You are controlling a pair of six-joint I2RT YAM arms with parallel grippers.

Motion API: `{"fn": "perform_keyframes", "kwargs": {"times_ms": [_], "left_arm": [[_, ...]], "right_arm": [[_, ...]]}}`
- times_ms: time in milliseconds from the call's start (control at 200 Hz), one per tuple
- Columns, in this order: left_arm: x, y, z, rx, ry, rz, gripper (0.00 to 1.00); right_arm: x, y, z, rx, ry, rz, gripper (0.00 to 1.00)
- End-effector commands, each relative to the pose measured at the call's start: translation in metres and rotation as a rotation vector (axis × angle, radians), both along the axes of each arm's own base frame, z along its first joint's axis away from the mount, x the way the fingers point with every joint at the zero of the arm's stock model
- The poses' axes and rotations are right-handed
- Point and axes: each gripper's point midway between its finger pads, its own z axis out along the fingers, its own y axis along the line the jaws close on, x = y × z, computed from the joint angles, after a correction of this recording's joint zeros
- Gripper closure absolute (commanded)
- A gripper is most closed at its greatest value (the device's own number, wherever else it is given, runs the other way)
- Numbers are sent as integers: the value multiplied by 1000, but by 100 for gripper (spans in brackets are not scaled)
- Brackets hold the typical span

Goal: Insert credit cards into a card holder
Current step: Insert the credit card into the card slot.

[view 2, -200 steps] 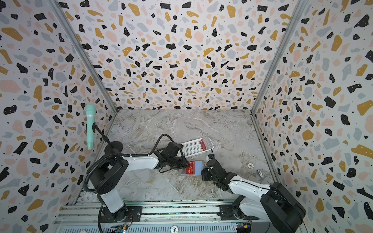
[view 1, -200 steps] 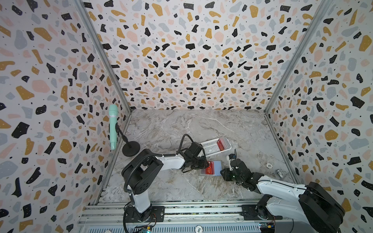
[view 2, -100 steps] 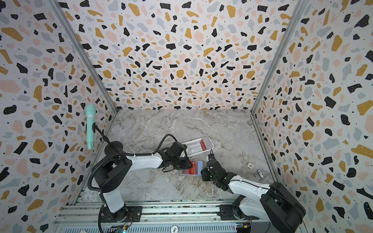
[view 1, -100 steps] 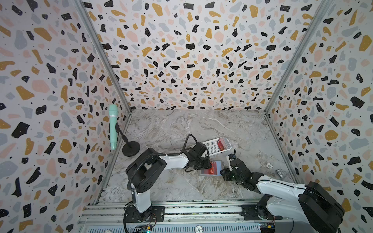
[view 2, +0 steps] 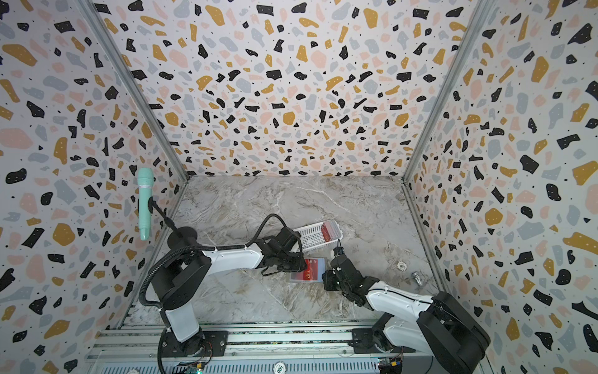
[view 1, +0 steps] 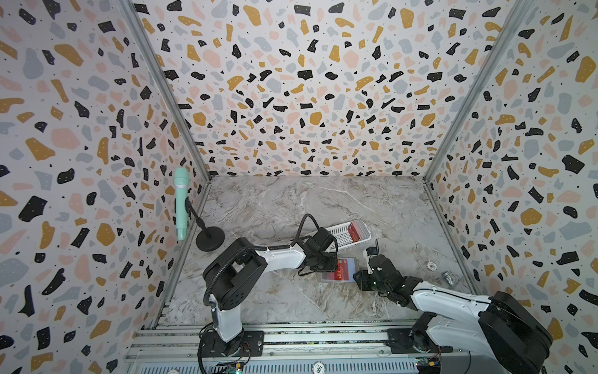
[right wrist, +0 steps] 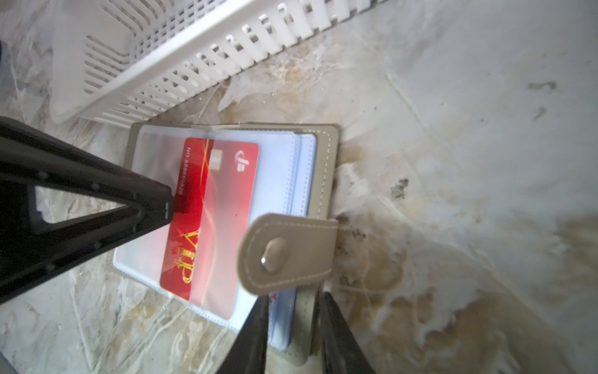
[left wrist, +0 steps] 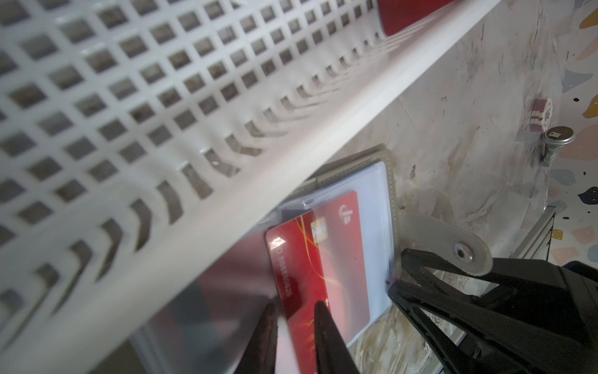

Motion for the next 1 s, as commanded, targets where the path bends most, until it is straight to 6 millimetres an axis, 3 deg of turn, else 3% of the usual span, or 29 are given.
{"fn": "perform_keyframes", "kwargs": {"times_ms": [0, 586, 891, 996], "left_arm": [[-11, 1, -13, 14, 55, -10, 77], [-18, -21, -8, -82, 88, -32, 77], [-20, -27, -3, -122, 89, -39, 77], [-19, -20, -9, -78, 84, -31, 79]], "right_arm": [[-13, -12, -16, -72, 65, 3, 70], [-13, -12, -17, -68, 62, -1, 70], [-14, -12, -15, -57, 56, -6, 70], [-12, -12, -9, -46, 37, -12, 70]]}}
